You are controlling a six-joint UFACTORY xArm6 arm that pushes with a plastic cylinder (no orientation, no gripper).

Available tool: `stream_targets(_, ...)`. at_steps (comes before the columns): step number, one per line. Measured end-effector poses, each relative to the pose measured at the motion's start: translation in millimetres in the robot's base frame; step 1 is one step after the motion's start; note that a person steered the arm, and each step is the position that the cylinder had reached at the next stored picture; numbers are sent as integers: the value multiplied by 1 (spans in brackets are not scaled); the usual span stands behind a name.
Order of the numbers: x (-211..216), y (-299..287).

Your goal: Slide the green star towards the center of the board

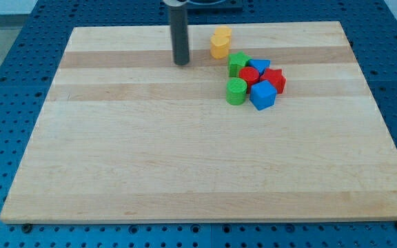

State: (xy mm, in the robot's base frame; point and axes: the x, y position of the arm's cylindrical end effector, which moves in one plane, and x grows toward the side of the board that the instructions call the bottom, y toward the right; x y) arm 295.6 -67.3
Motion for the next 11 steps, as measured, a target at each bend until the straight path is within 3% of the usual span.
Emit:
stream_targets(2,-89,18)
stream_targets(3,-103,48)
stream_targets(5,-103,163)
stream_targets(8,-5,172)
stream_targets(11,48,116)
